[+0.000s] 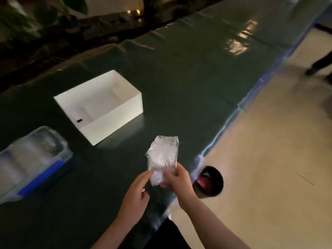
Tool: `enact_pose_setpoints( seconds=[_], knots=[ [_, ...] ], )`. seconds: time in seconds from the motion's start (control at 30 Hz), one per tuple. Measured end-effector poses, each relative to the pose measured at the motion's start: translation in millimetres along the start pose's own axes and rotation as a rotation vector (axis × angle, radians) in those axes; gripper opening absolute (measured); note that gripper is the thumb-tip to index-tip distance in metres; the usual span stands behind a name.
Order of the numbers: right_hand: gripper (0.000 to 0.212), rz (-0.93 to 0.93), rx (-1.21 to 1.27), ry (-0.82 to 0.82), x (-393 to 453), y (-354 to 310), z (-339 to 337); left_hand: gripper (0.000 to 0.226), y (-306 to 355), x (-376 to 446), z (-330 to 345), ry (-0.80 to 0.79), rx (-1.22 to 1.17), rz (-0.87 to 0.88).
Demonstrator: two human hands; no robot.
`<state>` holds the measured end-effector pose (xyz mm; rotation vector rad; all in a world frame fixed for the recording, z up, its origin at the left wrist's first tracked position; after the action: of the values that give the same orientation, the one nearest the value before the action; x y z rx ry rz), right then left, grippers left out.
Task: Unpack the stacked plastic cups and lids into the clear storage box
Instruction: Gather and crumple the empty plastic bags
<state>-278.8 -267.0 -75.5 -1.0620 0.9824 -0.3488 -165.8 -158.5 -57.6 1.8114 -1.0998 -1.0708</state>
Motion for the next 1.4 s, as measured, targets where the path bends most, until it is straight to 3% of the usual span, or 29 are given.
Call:
enact_pose_setpoints(
  seconds=[0.17, 0.33, 0.5, 0.7, 0.8, 1.0, 1.2, 1.4],
  knots=[
    [0.014, -0.033, 0.032, 0.172, -19, -3, -68, 0.079, 29, 25, 52, -0.107, 0.059, 0.07],
    [0.02, -0.096, 0.027, 0.238, -23, -13, -120, 0.075, 55, 58, 89, -0.129, 0.146, 0.113],
    [0.02, -0.062, 0.17, 0.389, -18, -3, -200, 0.07, 72, 101, 147, -0.169, 0.257, 0.142],
    [0.024, -0.066, 0.057, 0.467, 16, 19, -283, 0.067, 78, 169, 211, -0.231, 0.483, 0.276],
    [0.024, 0.037, 0.035, 0.561, 40, 52, -315, 0.056, 69, 206, 218, -0.192, 0.724, 0.296],
    [0.013, 0.289, -0.055, 0.751, 87, 156, -371, 0.056, 15, 263, 215, -0.183, 1.024, 0.18],
    [0.018, 0.525, -0.085, 0.68, 149, 263, -390, 0.053, -3, 271, 218, -0.114, 1.046, 0.238],
    [0.017, 0.621, 0.005, 0.67, 192, 344, -403, 0.052, 2, 271, 220, -0.061, 1.055, 0.289]
  ],
)
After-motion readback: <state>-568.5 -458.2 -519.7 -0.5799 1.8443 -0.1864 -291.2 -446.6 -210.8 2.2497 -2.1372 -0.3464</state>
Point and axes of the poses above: each hand's wrist, its own x-axis towards the middle knuckle, its own z-axis out of the palm, y = z × x, the point moved 8 cm from there along x, towards the middle knuckle, and after that the axes turned 9 degrees about -y, right-handed, at the moved point
